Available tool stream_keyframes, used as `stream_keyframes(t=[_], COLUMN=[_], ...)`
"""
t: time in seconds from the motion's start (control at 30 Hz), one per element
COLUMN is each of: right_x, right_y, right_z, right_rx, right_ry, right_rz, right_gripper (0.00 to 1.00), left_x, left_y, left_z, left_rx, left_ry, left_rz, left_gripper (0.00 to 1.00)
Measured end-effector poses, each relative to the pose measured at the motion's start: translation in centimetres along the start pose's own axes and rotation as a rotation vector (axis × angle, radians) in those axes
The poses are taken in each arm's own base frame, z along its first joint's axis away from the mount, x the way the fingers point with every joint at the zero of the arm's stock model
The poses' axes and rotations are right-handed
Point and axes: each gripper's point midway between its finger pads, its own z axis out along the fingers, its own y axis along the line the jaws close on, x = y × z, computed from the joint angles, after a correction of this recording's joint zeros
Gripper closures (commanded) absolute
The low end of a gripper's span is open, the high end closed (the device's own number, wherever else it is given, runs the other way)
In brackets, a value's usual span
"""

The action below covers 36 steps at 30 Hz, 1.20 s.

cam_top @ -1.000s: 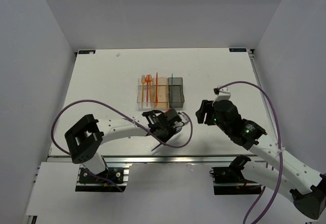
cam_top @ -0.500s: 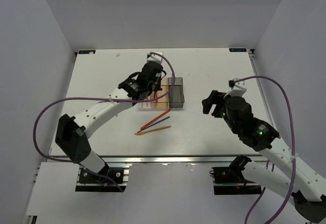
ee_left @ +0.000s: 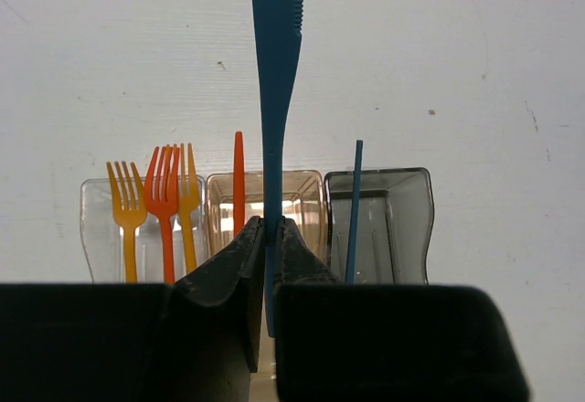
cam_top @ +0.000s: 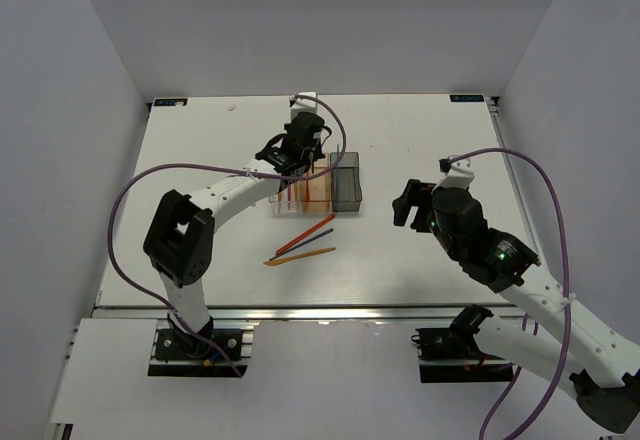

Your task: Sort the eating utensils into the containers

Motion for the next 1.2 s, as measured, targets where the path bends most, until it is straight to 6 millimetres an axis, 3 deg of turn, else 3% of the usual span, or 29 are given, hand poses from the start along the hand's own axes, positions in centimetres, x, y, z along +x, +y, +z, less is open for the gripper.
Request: stream_keyframes(t=[0.27,0.53,0.67,1.07,1.2], right_x=[0.9,1.7,1.9,2.1,2.1], right_y=[-0.6,-1.0,-1.1,-1.1,-1.1], right_z=[0.3,0.5,0.6,0.7,0.7], right_rx=[0.015,0.025,0.026,0.026,0.026], right_ry=[0.016,0.032,0.035,0.041,0.041], right_rz=[-0.016,-0.034,-0.038,-0.041,-0.04], right_gripper=[0.17,0.17,0.17,0.17,0.17], left_x=[1.8,7.7,9.5,10.9,11.0], left_y=[-0.5,0.7,1.0,0.8,0.7], left_z=[1.6,2.7,2.9,2.8,2.8], left_rx=[0.032,0.018,0.015,0.034,0.037], left_ry=[0.009,0.12,0.155,0.184,0.187], left_rz=[-0.019,0.023,0.031,0.001,-0.006], left_gripper=[1.0,1.0,1.0,1.0,0.91])
